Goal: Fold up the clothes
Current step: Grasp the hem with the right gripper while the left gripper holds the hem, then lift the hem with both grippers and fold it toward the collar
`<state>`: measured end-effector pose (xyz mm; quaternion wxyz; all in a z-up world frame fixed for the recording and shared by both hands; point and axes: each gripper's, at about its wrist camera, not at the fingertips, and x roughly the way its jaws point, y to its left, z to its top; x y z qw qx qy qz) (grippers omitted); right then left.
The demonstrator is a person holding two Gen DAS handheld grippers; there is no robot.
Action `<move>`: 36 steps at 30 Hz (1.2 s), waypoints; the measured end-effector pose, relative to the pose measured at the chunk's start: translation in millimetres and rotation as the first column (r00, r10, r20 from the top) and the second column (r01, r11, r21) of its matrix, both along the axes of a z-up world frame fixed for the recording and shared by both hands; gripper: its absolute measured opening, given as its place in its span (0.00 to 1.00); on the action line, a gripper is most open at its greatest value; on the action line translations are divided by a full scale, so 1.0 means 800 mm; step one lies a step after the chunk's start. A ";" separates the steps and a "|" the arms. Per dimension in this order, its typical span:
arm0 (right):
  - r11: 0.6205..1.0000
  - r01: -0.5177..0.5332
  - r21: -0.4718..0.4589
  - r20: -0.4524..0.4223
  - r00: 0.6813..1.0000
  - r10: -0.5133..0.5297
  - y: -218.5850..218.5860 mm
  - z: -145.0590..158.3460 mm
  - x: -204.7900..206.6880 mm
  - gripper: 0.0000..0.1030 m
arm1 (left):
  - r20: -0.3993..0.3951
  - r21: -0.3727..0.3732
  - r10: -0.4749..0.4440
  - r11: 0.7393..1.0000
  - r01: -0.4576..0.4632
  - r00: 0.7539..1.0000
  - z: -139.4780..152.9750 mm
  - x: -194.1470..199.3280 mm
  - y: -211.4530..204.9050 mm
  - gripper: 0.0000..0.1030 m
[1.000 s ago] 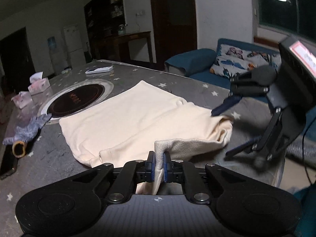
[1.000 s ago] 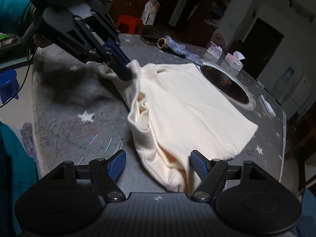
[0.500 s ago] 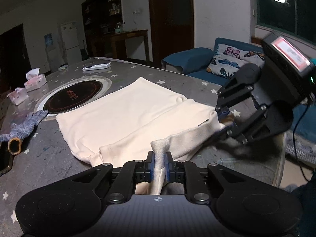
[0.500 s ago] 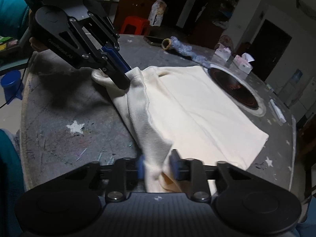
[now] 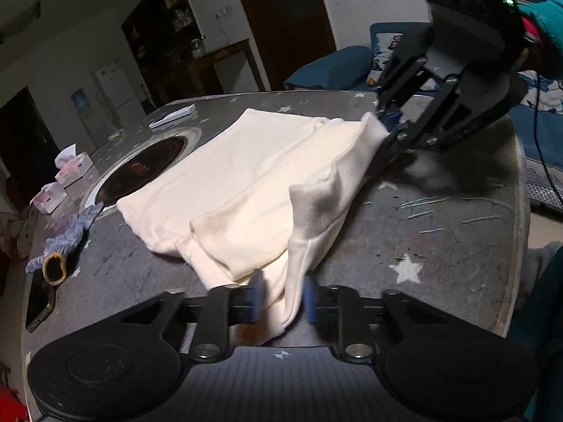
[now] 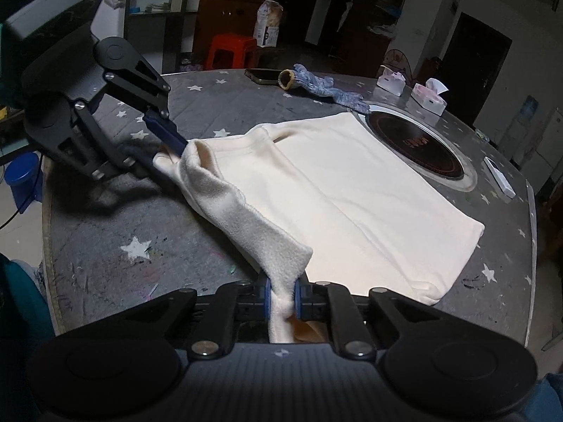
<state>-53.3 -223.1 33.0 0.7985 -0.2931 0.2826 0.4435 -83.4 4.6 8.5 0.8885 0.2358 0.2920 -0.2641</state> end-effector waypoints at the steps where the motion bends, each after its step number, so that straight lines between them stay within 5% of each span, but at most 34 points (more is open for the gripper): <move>1: 1.000 0.001 0.001 0.003 1.000 -0.001 -0.001 0.001 -0.001 0.10 | -0.008 -0.015 0.004 1.000 -0.004 1.000 0.002 0.001 0.003 0.10; 10: 1.000 -0.029 0.009 0.010 1.000 0.029 -0.013 0.025 -0.040 0.09 | -0.033 -0.128 0.012 0.992 -0.016 0.999 0.028 -0.024 0.013 0.05; 24: 0.994 -0.108 -0.002 -0.055 0.993 0.108 -0.046 0.082 -0.144 0.09 | -0.018 -0.215 -0.036 0.976 0.031 0.999 0.090 -0.144 0.002 0.05; 36: 0.999 -0.029 0.029 0.009 1.000 0.028 -0.034 0.117 -0.072 0.08 | 0.077 -0.179 0.006 0.984 0.008 0.997 0.114 -0.032 0.000 0.05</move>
